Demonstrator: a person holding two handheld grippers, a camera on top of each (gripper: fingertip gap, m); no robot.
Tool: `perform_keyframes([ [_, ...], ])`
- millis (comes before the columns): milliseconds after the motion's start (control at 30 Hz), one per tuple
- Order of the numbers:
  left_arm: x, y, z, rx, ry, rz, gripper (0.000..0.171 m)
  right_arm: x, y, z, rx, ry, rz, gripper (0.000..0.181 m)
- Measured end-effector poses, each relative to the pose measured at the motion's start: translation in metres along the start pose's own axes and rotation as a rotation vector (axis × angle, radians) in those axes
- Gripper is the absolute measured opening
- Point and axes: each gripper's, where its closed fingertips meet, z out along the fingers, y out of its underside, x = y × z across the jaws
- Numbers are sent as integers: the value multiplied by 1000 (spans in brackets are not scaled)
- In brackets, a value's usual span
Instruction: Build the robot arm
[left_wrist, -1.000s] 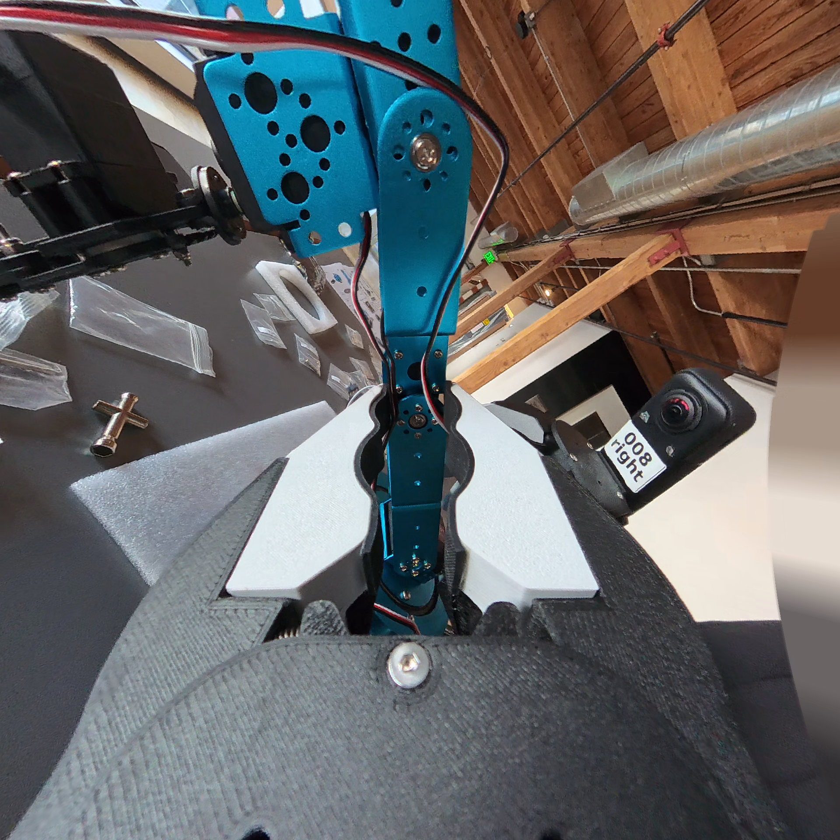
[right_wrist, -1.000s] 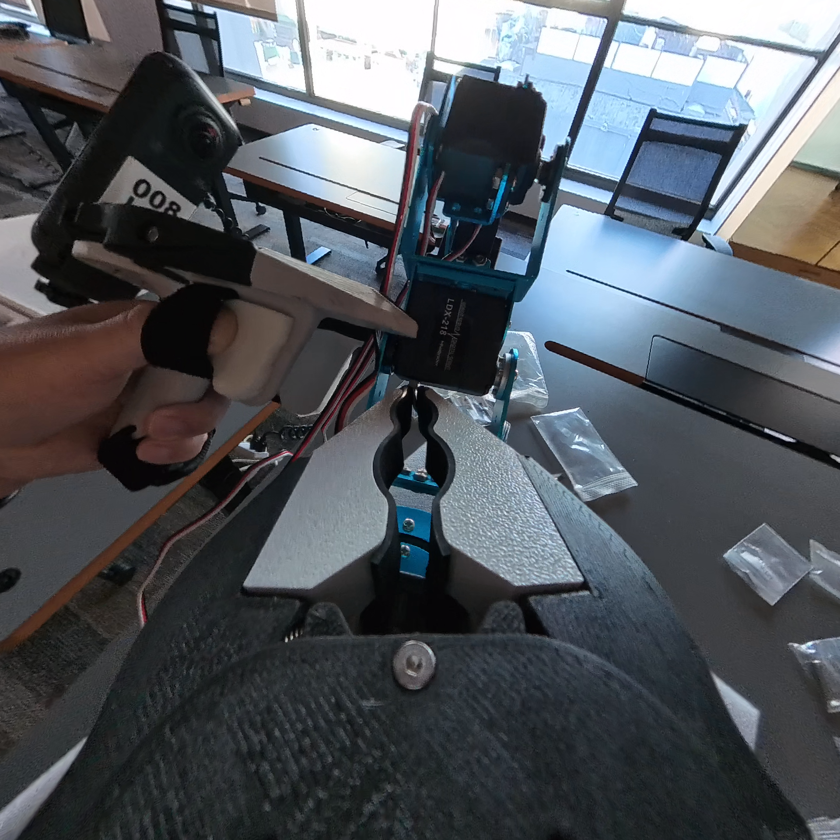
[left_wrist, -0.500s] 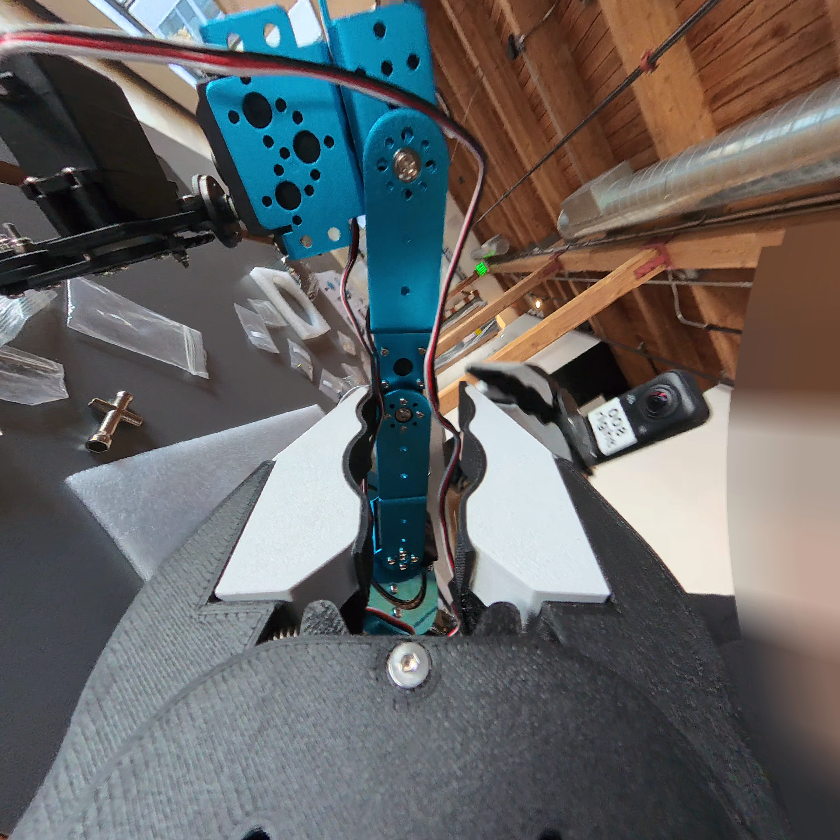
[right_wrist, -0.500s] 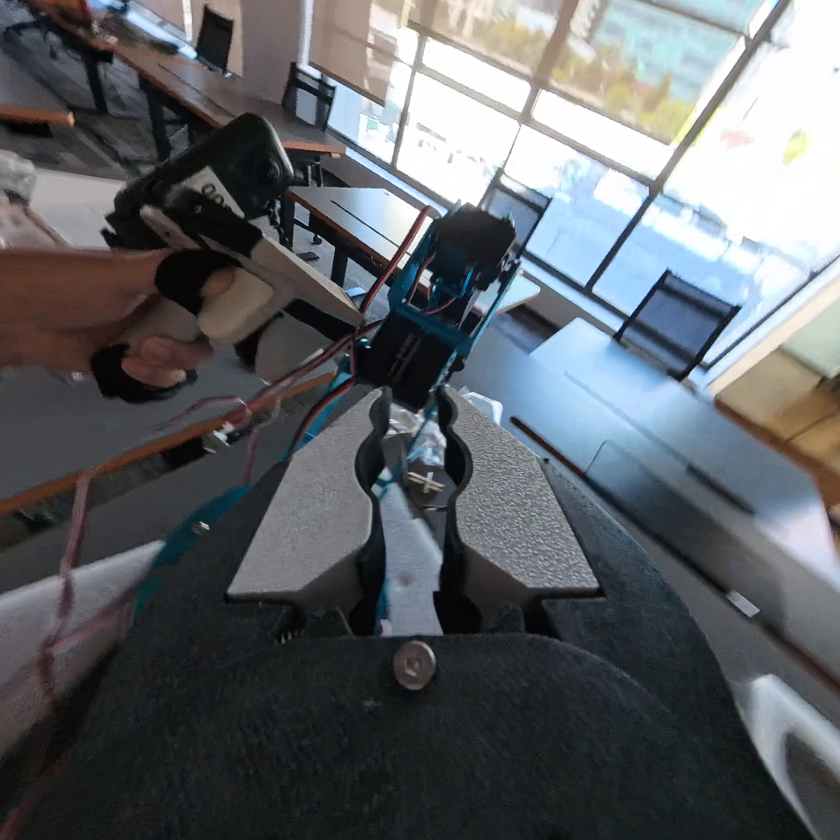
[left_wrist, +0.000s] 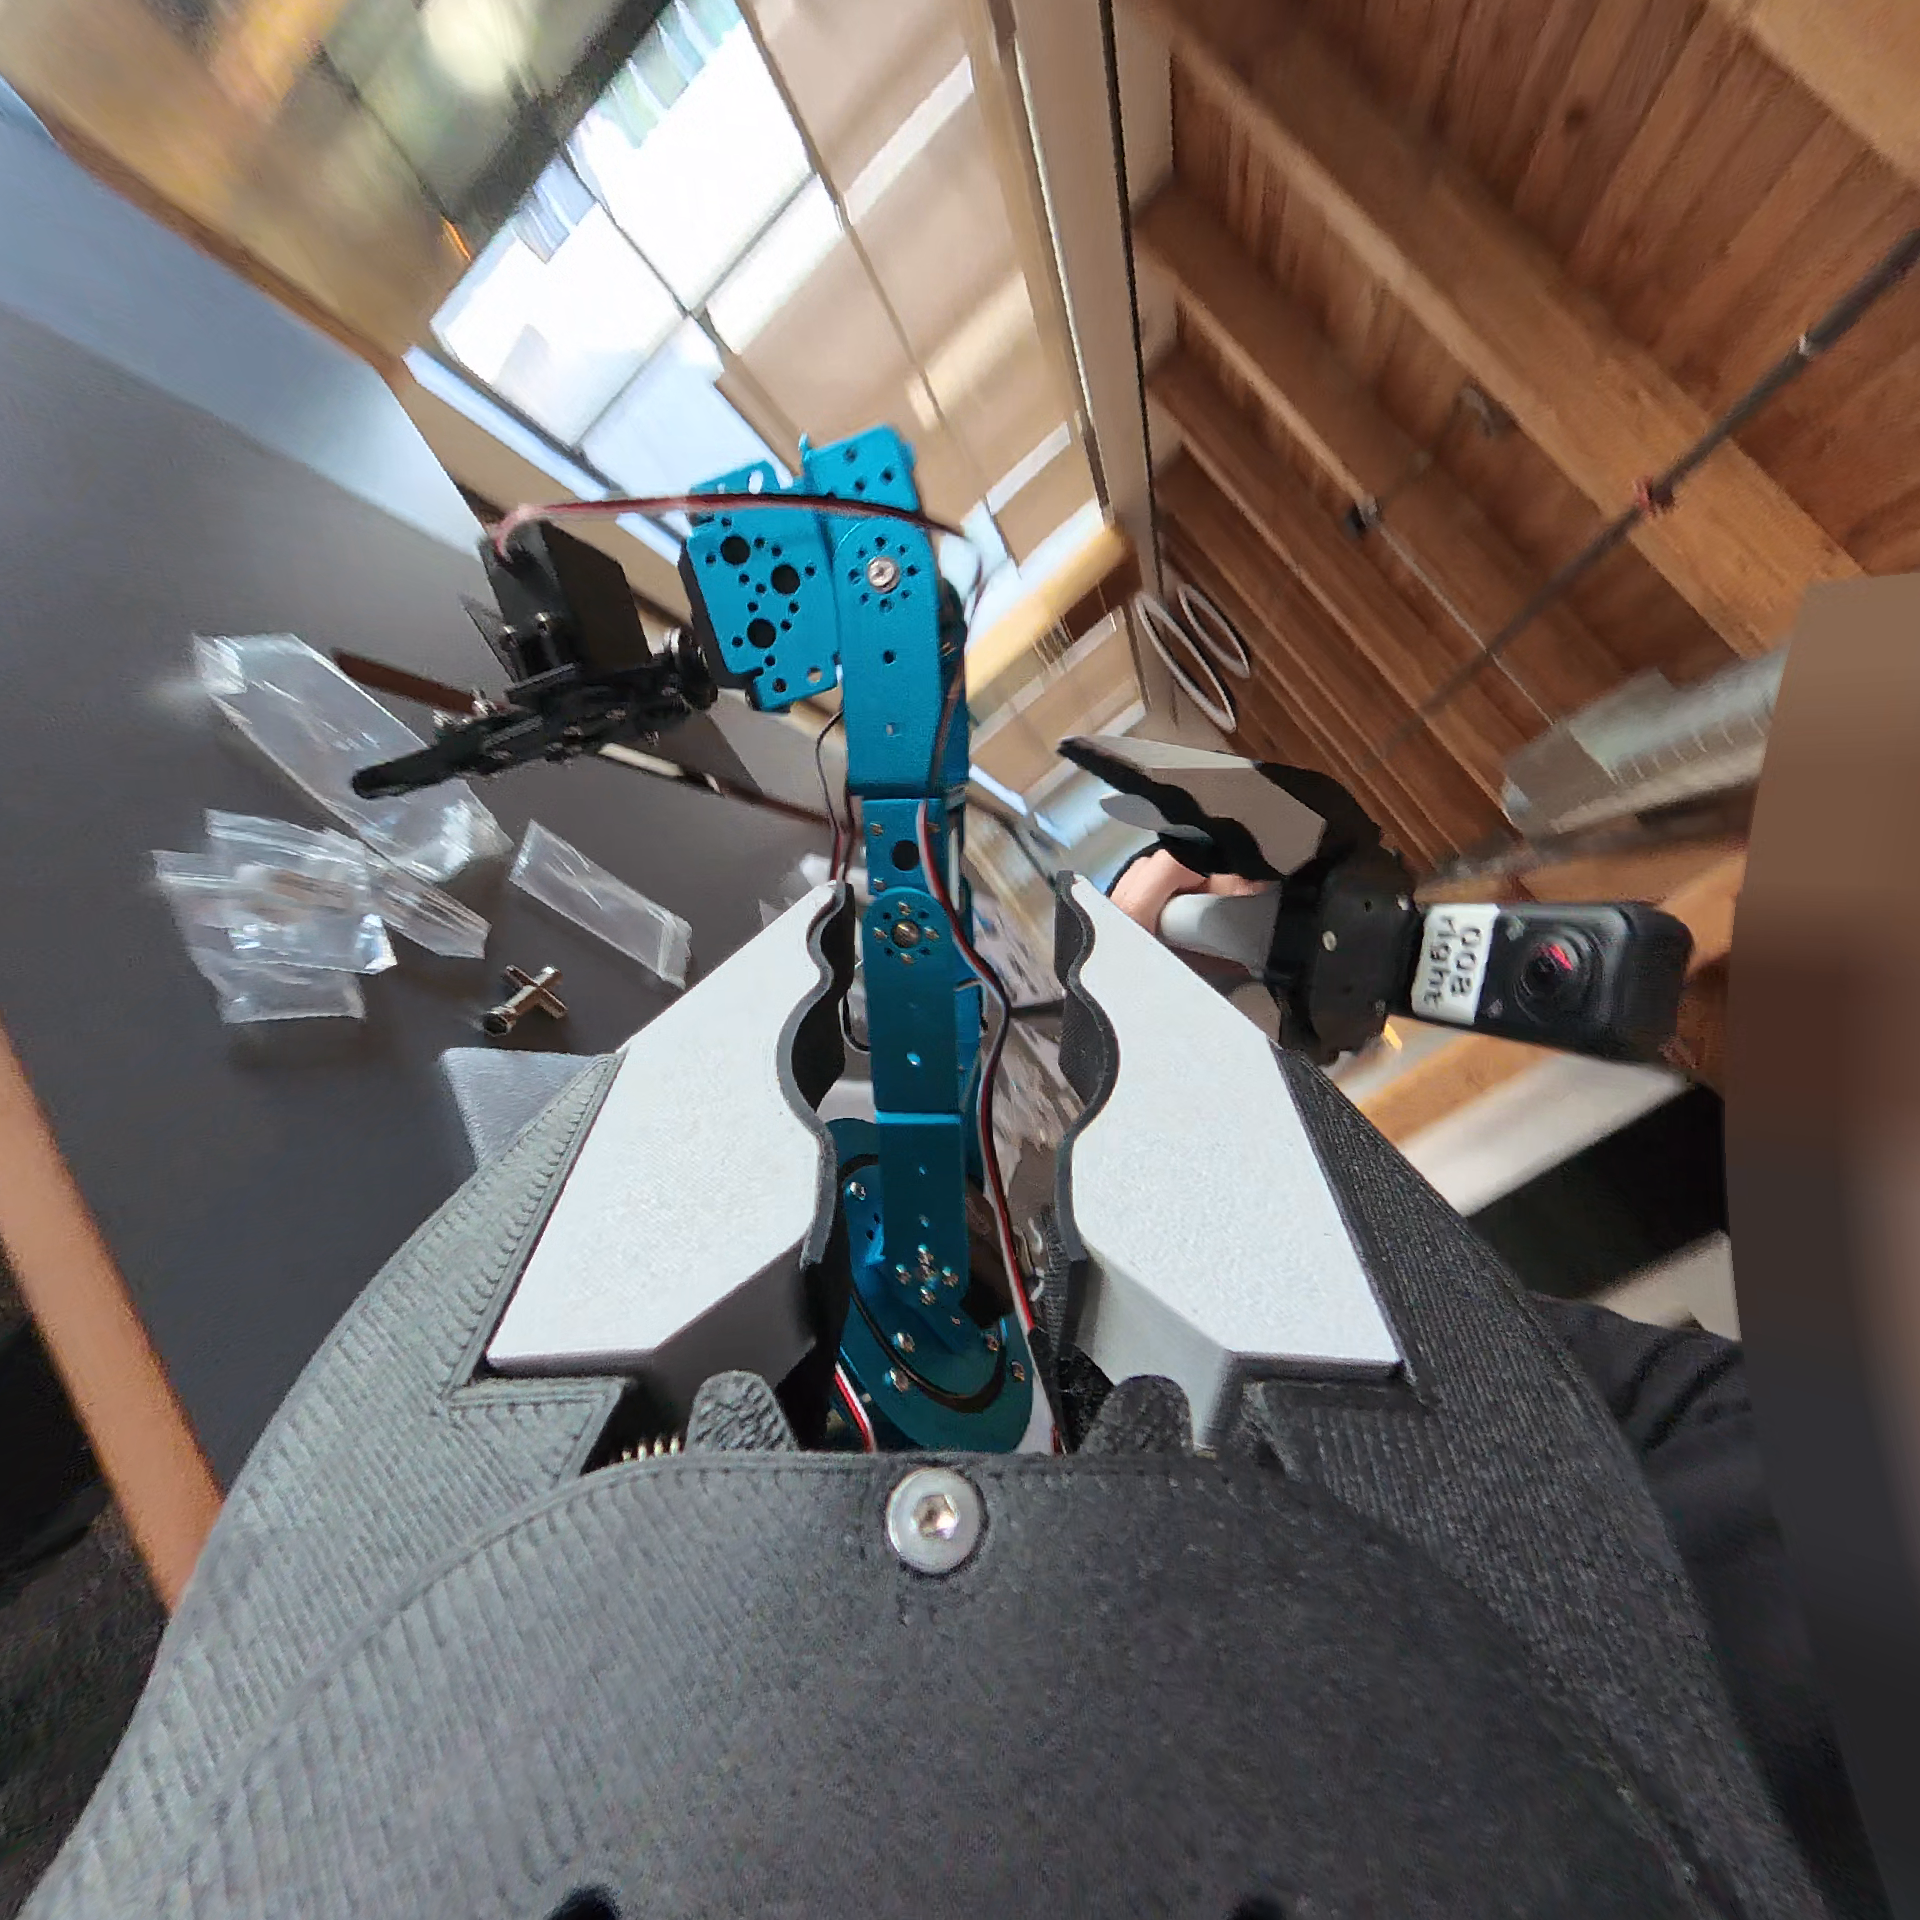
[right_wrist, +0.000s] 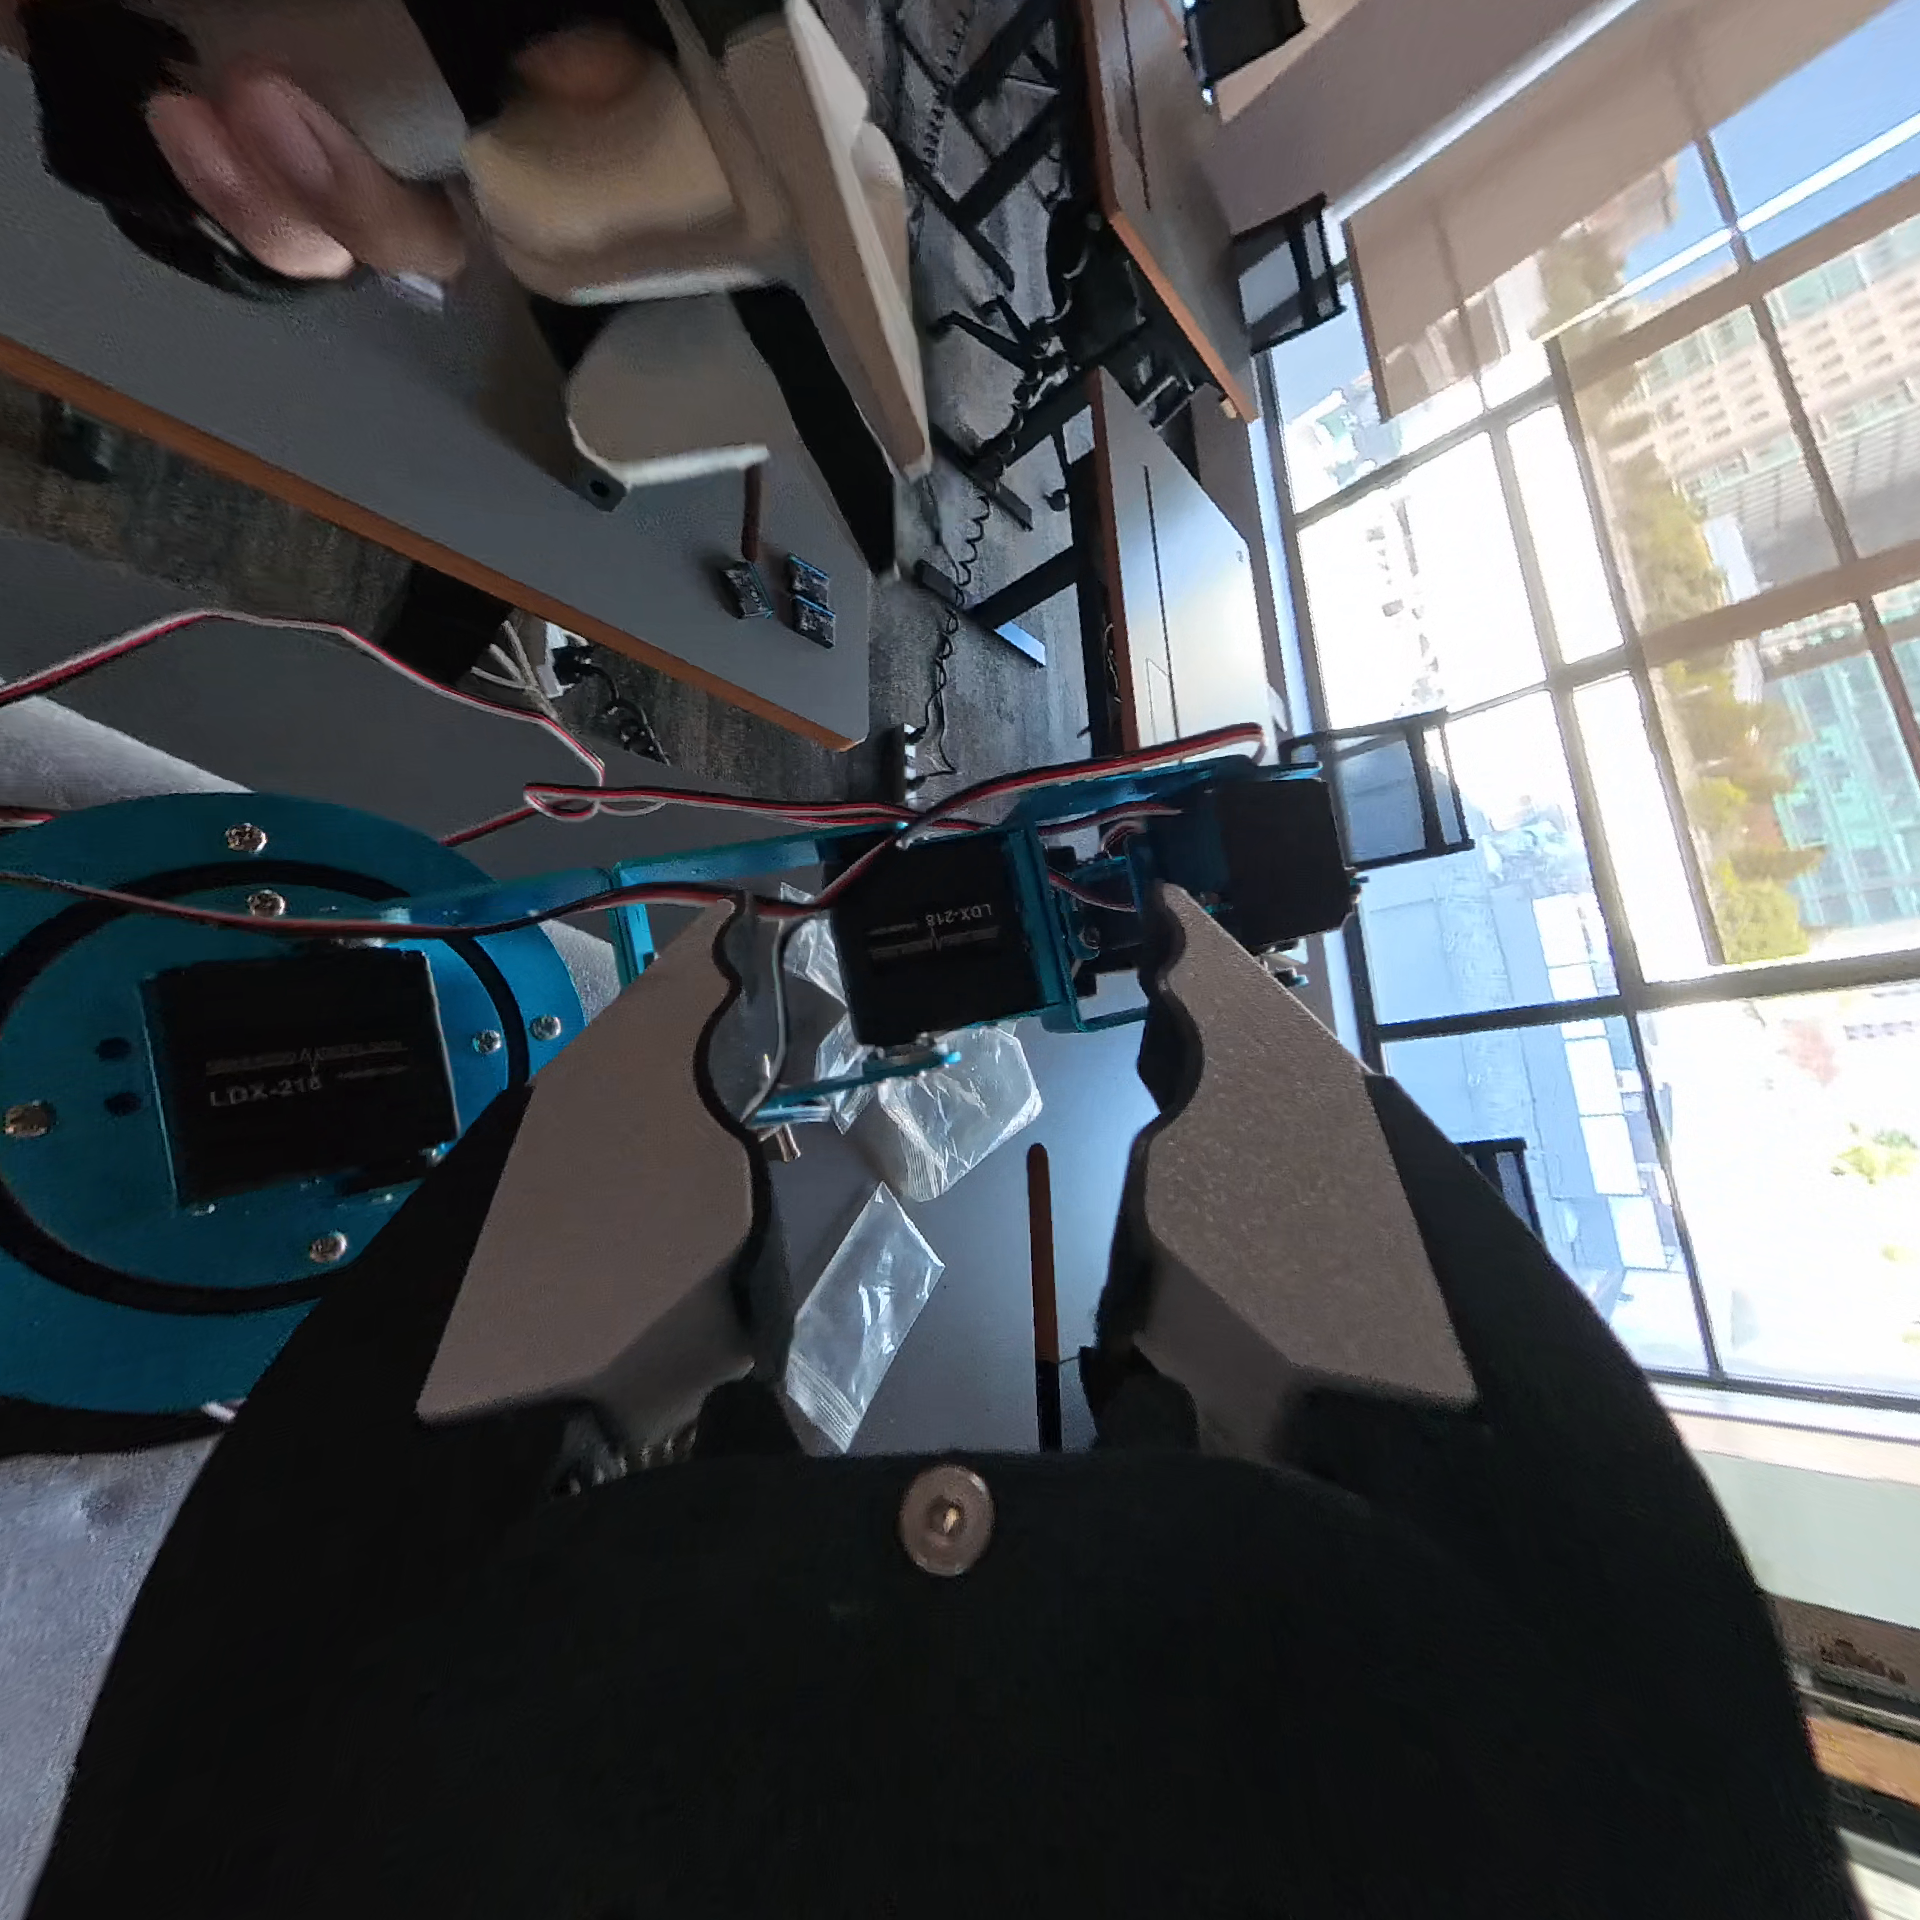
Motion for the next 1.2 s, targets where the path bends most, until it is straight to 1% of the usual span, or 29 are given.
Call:
perform_keyframes([
  [33,4,0,-8,31,-8,6,36,3,2,-1,-5,-13,5,67],
  [133,6,6,-27,91,-34,9,33,9,10,2,-34,-67,25,66],
  [200,4,11,-35,97,-42,13,33,10,14,6,-50,-99,19,65],
  [300,-2,19,-38,69,-62,55,33,11,17,6,-62,-94,54,59],
  [400,-11,29,-35,1,-69,92,31,7,22,-3,-90,-48,137,46],
  [467,-15,34,-30,-46,-52,93,30,-2,22,-10,-87,-30,214,33],
  [567,-20,32,-21,-89,-2,76,29,-16,17,-15,-76,-17,384,25],
  [633,-24,28,-11,-117,25,70,29,-20,12,-16,-62,19,479,21],
  [733,-23,23,6,-147,77,62,30,-29,16,-10,-119,55,582,20],
  [800,-21,22,18,-169,109,64,30,-25,22,-9,-168,129,569,14],
  [867,-19,22,27,-183,133,82,30,-24,22,-7,-193,172,568,14],
  [900,-20,22,31,-190,141,90,30,-24,22,-6,-204,185,568,16],
  [933,-20,22,35,-196,148,90,31,-21,23,-7,-220,217,543,23],
  [1000,-20,21,40,-207,170,73,31,-17,24,-10,-252,272,444,28],
  [1067,-22,21,42,-211,184,62,31,-16,20,-8,-257,279,336,33],
  [1100,-24,22,42,-214,188,58,31,-14,22,-8,-286,281,303,35],
  [1133,-26,24,42,-220,191,54,31,-13,24,-6,-305,262,282,36],
  [1200,-30,25,42,-234,201,49,31,-10,21,-1,-286,197,248,42],
])
